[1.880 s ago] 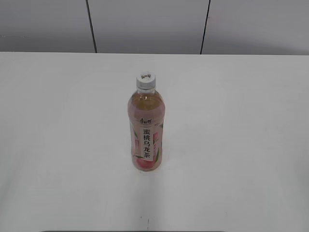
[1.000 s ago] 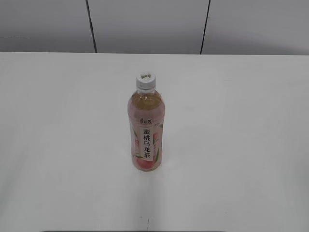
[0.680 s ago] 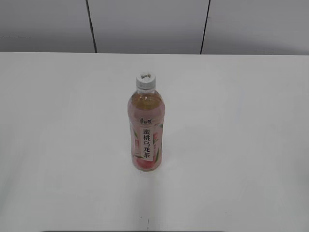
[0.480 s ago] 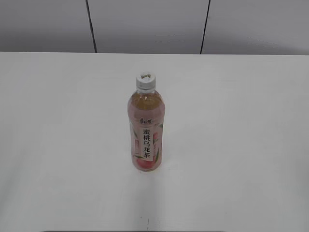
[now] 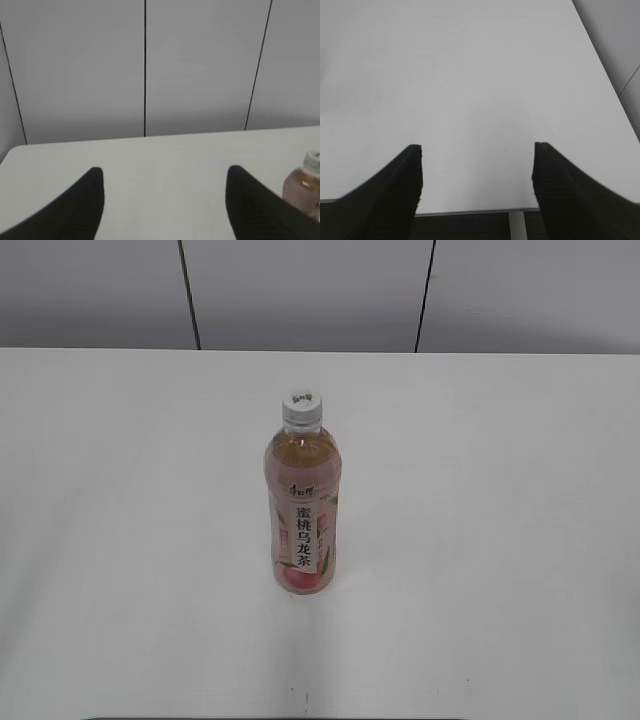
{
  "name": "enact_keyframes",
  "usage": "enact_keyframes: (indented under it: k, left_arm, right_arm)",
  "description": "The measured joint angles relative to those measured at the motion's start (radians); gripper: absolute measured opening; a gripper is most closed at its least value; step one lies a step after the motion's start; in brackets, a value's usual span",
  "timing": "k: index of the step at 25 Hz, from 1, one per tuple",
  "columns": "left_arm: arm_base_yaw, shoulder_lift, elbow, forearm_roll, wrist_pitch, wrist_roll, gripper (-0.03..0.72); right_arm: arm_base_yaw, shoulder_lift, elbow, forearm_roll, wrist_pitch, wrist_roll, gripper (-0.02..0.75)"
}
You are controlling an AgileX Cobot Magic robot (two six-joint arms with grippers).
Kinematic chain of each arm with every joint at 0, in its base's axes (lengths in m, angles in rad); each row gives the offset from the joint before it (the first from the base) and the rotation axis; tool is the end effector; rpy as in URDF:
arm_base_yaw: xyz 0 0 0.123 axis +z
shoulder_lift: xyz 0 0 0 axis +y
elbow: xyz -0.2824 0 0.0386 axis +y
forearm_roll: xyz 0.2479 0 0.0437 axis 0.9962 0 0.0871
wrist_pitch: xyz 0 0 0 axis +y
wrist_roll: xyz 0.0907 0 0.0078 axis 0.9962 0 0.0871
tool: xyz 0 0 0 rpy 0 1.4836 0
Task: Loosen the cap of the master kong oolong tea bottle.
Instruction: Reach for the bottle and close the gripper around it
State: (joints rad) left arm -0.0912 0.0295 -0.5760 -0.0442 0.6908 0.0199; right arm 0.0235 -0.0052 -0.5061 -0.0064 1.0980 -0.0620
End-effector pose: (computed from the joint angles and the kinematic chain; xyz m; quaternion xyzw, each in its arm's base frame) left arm -0.0014 -0.0024 0.3308 0.0376 0.7259 -0.0464 0.6852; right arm -0.0079 -0.0007 0.2758 -0.0365 0.8592 -0.0130 0.5102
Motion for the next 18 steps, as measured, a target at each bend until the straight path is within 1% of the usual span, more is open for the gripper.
enact_keyframes:
  k: [5,8,13,18]
  left_arm:
    - [0.000,0.138,0.043,-0.055,-0.167,0.000,0.468]
    - [0.000,0.260,0.082,-0.094,-0.266,0.000,0.468]
    - [0.000,0.458,0.100,-0.121,-0.481,0.000,0.466]
    - [0.000,0.673,0.101,-0.137,-0.736,0.000,0.424]
  right_arm:
    - [0.000,0.000,0.000,0.000,0.000,0.000,0.519]
    - [0.000,0.000,0.000,0.000,0.000,0.000,0.519]
    - [0.000,0.000,0.000,0.000,0.000,0.000,0.519]
    - [0.000,0.000,0.000,0.000,0.000,0.000,0.519]
